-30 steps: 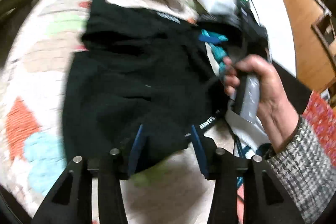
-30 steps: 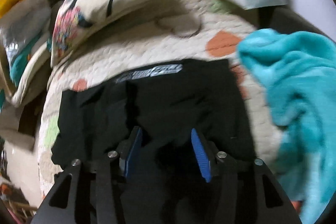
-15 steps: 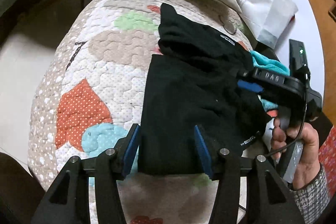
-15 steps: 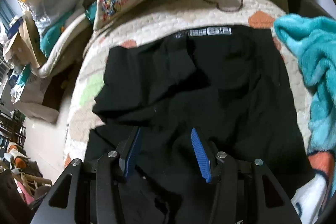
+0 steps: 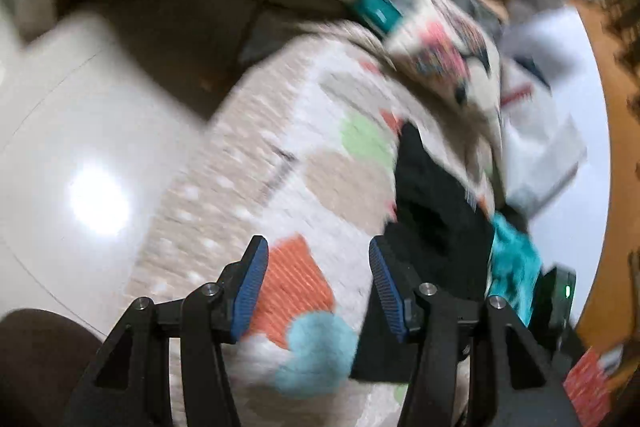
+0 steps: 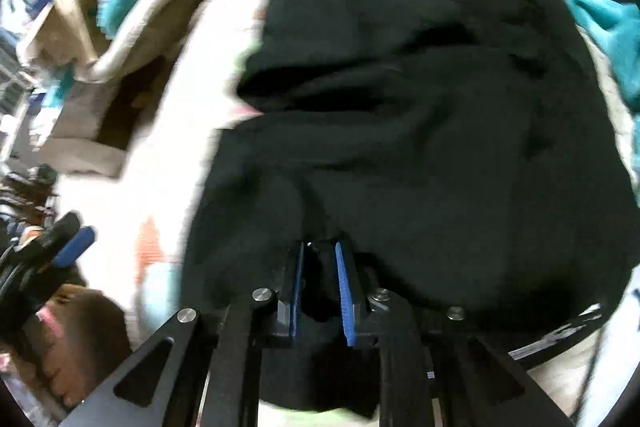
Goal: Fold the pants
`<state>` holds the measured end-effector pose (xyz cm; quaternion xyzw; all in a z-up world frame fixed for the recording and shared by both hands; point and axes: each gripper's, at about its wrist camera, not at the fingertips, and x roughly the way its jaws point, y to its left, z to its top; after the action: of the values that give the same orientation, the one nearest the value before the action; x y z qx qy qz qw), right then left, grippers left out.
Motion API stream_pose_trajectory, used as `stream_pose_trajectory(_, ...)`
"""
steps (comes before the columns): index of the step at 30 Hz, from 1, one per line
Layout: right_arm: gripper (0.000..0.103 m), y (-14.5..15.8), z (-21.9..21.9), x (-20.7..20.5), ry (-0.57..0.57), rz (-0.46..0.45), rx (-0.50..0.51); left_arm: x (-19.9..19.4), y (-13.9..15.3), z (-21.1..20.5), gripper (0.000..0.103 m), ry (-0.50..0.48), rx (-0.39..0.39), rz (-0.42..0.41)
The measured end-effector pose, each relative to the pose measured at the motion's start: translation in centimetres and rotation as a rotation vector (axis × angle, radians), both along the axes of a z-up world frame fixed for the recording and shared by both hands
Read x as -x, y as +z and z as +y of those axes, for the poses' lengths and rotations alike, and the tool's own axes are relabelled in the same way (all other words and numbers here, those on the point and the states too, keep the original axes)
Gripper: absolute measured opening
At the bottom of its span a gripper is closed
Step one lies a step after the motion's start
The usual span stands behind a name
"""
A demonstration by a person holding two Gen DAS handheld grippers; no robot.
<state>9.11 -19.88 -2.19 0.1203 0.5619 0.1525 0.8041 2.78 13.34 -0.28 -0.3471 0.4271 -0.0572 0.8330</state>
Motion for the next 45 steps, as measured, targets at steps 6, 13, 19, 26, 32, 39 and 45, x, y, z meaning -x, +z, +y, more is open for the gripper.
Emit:
stream_pose_trajectory(6, 0.017, 3.1, 12.0, -1.2, 0.155, -0.033, -0.13, 2.7, 2.9, 8.2, 0.051, 0.176, 0.052, -0.086)
stream_pose_trajectory(13, 0.048, -1.1, 24.7, -2.5, 0.325, 0.15, -0.299, 5.0, 4.0, 14.2, 0.051, 0.337, 0.106, -0.117)
stream_pose_trajectory(19, 0.048, 1.9, 16.9, -4.4, 0.198, -0.032, -0.166, 4.0, 3.1, 13.0, 0.052, 0.274, 0.141, -0.116)
stream_pose_trajectory(26, 0.05, 3.0, -6.1, -10.8, -0.39, -0.181, 0.181, 2.2, 1.6, 10.7, 0.052, 0.174, 0.136, -0.103)
stream_pose_trajectory(32, 0.049, -1.4, -9.8, -14.8, -0.46, -0.04, 0.049, 0.9, 0.2, 9.6, 0.052, 0.147, 0.115, -0.066)
stream_pose_trajectory(39, 0.009, 1.3, 0.2, -14.9, -0.235, -0.126, -0.041, 0.8, -0.2, 10.2, 0.052, 0.171, 0.114, -0.051)
stream_pose_trajectory(45, 0.012, 2.3, 16.3, -13.4, 0.076, -0.095, -0.138, 1.5, 0.4, 11.5, 0.052, 0.217, 0.112, -0.055)
